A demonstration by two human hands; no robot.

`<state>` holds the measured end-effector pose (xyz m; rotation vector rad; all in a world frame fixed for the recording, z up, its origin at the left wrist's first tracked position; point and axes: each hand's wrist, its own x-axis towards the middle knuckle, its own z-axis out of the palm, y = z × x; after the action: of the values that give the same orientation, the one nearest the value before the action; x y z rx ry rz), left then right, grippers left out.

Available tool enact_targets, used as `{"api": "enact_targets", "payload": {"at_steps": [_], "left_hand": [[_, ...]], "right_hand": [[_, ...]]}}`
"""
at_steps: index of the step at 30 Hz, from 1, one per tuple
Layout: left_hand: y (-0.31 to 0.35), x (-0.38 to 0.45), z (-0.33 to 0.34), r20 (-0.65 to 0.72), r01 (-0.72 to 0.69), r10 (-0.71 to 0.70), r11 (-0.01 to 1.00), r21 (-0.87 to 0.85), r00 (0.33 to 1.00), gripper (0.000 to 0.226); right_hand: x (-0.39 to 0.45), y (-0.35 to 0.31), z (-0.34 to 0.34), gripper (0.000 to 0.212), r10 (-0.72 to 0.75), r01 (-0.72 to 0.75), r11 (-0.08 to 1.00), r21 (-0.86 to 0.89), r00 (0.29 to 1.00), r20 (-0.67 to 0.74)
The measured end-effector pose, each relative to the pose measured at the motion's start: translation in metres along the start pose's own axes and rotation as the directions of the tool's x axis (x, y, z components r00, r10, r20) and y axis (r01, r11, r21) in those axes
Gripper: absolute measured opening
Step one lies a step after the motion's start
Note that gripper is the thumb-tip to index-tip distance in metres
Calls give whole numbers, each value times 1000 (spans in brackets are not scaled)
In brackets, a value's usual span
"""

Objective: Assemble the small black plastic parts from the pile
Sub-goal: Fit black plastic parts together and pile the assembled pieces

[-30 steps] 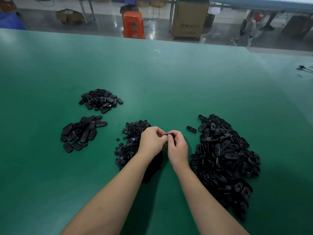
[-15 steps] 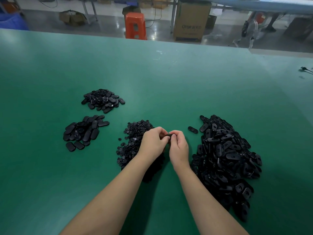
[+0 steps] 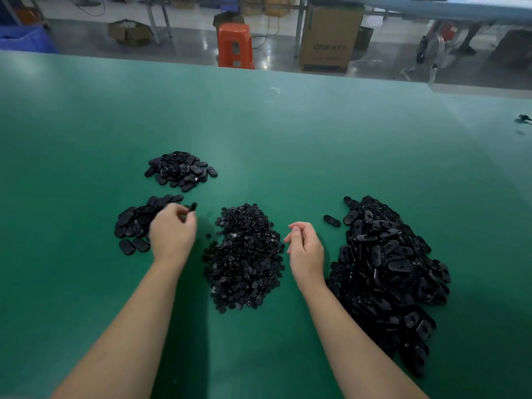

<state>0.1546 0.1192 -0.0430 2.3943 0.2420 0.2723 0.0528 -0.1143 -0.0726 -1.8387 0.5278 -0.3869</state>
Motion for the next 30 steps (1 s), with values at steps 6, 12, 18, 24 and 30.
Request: {"api": "enact_targets", "payload": {"at_steps": [6, 12, 18, 24, 30], "left_hand": [[-47, 23, -32, -117, 140, -144, 989, -36, 983, 23], [-36, 10, -24, -150, -53, 44, 997, -55, 988, 29], [-22, -24, 11, -34, -148, 147, 989, -18, 989, 25], [-30, -29, 14, -94, -51, 43, 994, -92, 995, 26], [-33, -36, 15, -14, -55, 55, 998, -8, 998, 30]], "right_hand": [[-1, -1, 1, 16, -6, 6, 1000, -19, 1000, -3], [-2, -1, 2, 15, -11, 11, 999, -34, 1000, -12], [-2, -1, 2, 16, -7, 7, 999, -32, 1000, 6], [-3, 0, 1, 18, -10, 11, 999, -35, 1000, 11], [-2, 1, 2, 20, 13, -13, 999, -33, 1000, 16]]}}
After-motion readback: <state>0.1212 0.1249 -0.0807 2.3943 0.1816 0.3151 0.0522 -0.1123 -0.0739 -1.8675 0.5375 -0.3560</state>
